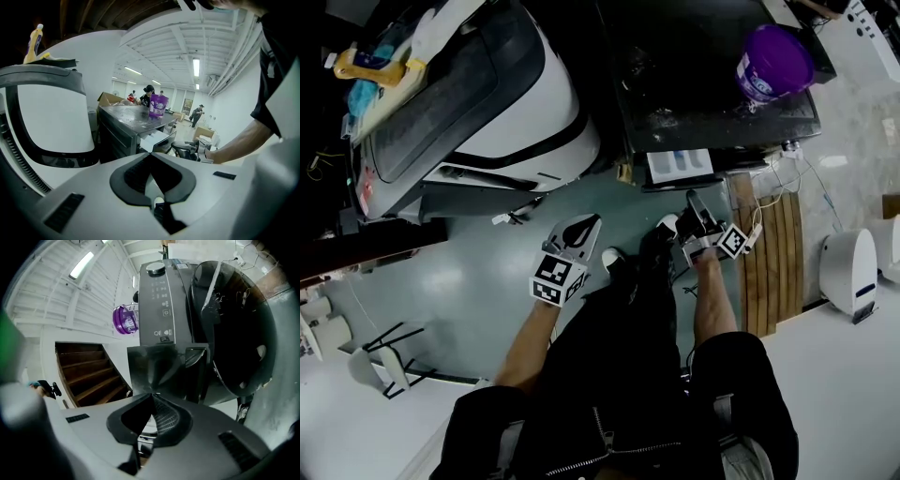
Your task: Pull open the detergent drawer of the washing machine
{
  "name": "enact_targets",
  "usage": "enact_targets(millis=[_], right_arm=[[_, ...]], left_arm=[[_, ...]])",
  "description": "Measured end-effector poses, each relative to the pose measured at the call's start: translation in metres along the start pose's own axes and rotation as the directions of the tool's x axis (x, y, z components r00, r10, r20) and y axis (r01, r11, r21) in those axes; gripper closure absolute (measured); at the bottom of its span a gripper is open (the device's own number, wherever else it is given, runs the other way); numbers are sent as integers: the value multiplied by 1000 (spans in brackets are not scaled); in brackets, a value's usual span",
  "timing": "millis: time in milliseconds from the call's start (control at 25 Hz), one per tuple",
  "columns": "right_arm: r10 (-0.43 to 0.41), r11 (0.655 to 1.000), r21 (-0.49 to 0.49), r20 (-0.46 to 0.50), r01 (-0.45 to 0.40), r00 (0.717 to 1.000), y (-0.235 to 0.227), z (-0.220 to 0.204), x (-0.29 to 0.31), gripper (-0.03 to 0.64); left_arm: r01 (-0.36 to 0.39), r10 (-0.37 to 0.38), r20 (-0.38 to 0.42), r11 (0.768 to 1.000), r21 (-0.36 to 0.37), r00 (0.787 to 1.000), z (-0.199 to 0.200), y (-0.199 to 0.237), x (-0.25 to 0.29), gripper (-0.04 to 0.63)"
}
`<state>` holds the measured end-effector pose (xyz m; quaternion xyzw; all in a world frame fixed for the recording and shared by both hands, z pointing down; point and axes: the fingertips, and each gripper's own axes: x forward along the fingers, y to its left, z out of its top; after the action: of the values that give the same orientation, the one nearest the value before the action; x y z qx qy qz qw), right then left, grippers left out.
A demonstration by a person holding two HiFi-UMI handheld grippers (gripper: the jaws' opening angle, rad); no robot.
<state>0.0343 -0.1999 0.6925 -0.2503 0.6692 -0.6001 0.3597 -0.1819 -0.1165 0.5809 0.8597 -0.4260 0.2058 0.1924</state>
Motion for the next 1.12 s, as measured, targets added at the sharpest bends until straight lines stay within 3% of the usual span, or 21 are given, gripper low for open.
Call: enact_targets(millis=[160,280,400,600,680,720,840,1040,1120], right_arm=[[-68,998,-20,-13,68,998,-5,-10,-10,612],[-168,979,-129,-79,157,983,-5,-25,-11,612],[-269,945,-235,-153,230,951,0,-38,-14,612],[-284,931,-285,-170,228,944,18,-34,-16,612],[-328,913,-299,-134,278,935,18,-26,-19,609],[-362,902,-295,-112,317,925,16,-23,-20,598],[-425,883,-257,-79,394,902,18,-19,-13,410],[-619,756,-241,37,608,785,19,-11,-2,265],[-663,709,-229,105,667,741,22,1,6,258]], left_arm=[[13,-14,12,1000,12,1000,5,-6,0,574],[16,-16,26,1000,16,1000,9,-5,-1,574],[23,-24,43,999,22,999,15,-7,-1,574],[39,-41,61,999,21,997,20,-17,2,574],[44,-45,67,999,25,997,22,-20,3,574],[45,-47,70,999,26,996,23,-21,3,574],[45,-46,78,999,24,996,24,-21,2,574],[33,-33,99,999,8,994,27,-19,2,574],[29,-29,109,1000,2,994,29,-19,2,574]])
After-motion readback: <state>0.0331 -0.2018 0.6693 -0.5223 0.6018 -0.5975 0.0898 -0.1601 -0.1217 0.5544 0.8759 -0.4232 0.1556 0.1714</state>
